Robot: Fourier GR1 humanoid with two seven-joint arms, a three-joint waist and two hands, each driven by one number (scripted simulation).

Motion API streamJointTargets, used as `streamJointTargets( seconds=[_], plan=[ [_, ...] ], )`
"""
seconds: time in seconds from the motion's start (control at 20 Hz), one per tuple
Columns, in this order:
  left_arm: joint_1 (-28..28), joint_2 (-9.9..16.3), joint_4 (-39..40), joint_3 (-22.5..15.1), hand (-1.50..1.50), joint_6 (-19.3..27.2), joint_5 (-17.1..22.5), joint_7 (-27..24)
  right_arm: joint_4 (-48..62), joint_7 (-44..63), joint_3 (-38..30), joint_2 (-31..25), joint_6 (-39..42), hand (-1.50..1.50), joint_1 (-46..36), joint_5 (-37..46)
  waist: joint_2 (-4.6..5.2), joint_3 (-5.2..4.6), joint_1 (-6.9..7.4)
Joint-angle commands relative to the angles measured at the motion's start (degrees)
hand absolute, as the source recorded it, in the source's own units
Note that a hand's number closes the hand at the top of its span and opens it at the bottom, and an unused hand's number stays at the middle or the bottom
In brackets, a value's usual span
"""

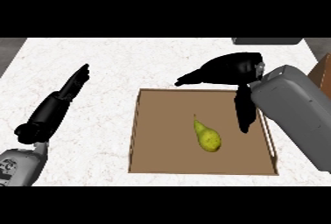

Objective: Pick the pear from the tray and place it in the cardboard box

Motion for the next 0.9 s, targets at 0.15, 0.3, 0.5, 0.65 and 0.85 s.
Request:
streamJointTargets(
  seconds=[0.15, 0.3, 0.5, 0.65, 0.85],
  plan=[
    [-0.05, -3.0, 1.19, 0.2, 0.0, -0.58, -2.79, -0.81, -7.0, 8.77, -1.99, 2.86, 4.67, -1.5, 7.18, -0.26, 0.11, 0.02, -0.28],
    [-3.71, -3.63, 0.86, 1.56, 0.0, -0.6, -3.12, 3.12, -6.59, 8.85, -1.64, 3.86, 4.17, -1.5, 5.99, 3.8, 0.22, 0.03, 0.05],
    [1.25, -4.58, 1.38, 1.75, 0.0, -1.49, -4.79, -1.7, -7.49, 4.97, -1.77, 2.71, 2.34, -1.5, 8.62, 9.27, 0.29, 0.03, 0.28],
    [0.43, -6.15, -0.7, 0.82, 0.0, -1.0, -6.14, 1.18, -11.72, 11.6, 0.48, 8.49, 1.75, -1.5, 12.84, 10.19, 0.17, 0.03, 0.04],
    [-1.15, -5.42, 5.28, 4.07, 0.0, -4.47, -5.54, -3.21, -8.2, 6.1, 1.08, 7.58, 0.72, -1.5, 12.44, 15.91, 0.32, 0.03, 0.16]
  ],
)
